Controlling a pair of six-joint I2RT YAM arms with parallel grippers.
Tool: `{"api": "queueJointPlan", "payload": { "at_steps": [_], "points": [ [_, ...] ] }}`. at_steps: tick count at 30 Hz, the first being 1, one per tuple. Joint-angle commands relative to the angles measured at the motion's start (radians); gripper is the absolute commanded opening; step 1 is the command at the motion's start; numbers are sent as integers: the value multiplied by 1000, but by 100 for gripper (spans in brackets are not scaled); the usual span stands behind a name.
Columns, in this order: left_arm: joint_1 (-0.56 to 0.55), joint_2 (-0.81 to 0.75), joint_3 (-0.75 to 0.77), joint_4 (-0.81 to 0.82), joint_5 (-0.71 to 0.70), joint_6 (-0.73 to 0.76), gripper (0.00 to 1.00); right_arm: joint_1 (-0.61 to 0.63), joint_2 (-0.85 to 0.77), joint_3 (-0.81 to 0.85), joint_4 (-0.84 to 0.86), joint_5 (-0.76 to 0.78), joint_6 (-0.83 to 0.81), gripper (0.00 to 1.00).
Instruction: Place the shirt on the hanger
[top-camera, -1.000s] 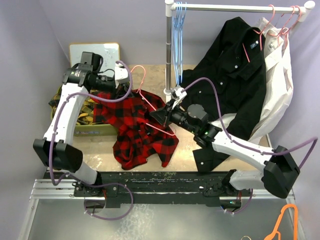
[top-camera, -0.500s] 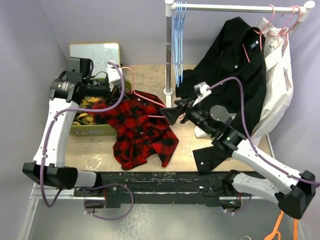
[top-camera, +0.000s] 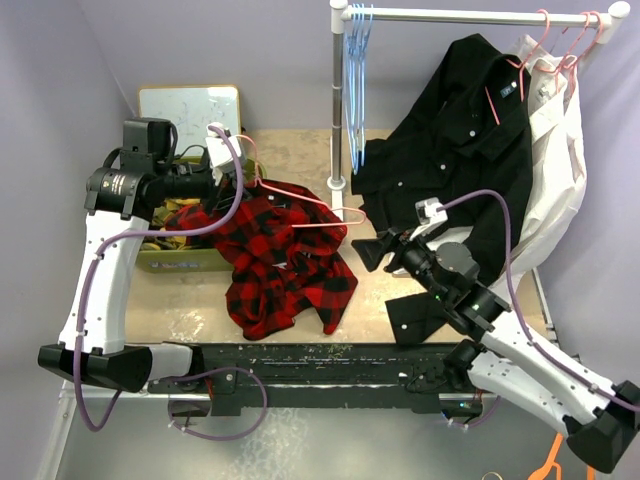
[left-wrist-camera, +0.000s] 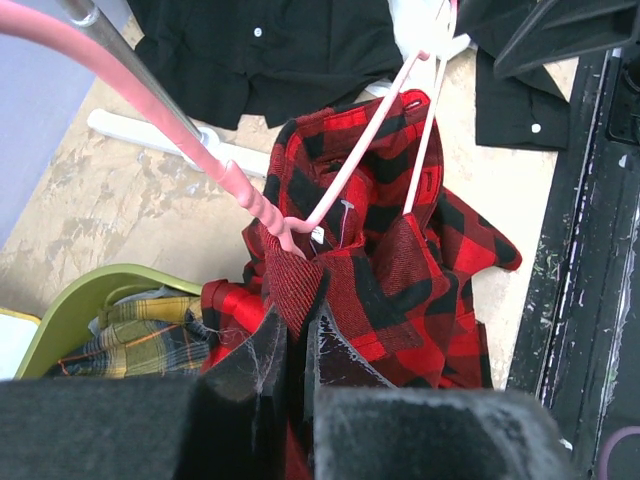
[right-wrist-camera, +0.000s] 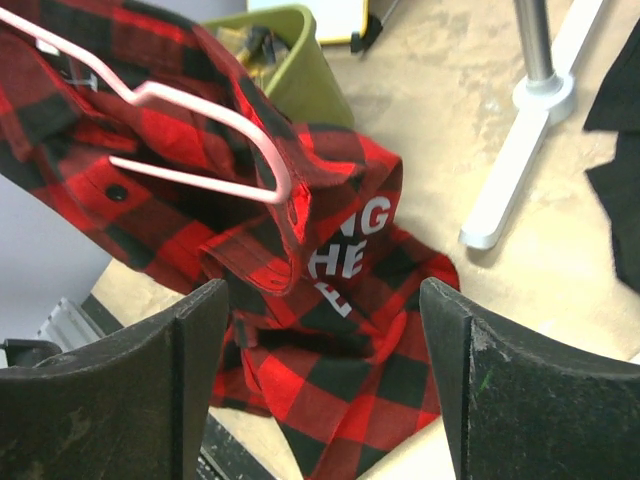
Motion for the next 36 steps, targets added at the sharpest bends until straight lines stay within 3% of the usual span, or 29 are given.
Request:
{"api": "queueJointPlan", "payload": {
  "at_steps": [1, 10, 12, 14, 18, 28, 36],
  "points": [
    [5, -26, 46, 8, -12, -16, 0, -2, 84, -9, 131, -73, 43, 76],
    [5, -22, 37, 14, -11, -9, 0, -2, 275, 26, 323, -142, 35, 71],
    [6, -20, 33, 18, -10, -11, 0, -2, 301, 25, 356, -147, 37, 66],
    [5, -19, 29, 21, -14, -9, 0, -1, 321, 21, 385, -169, 46, 53],
    [5, -17, 23, 25, -38, -3, 0, -2, 356, 10, 465, -187, 82, 1],
    [5, 33, 154, -166, -114, 208, 0, -35, 223, -17, 300, 26, 30, 0],
    [5, 57, 197, -231, -186, 299, 0, -102, 143, -2, 210, 51, -11, 0]
  ]
}}
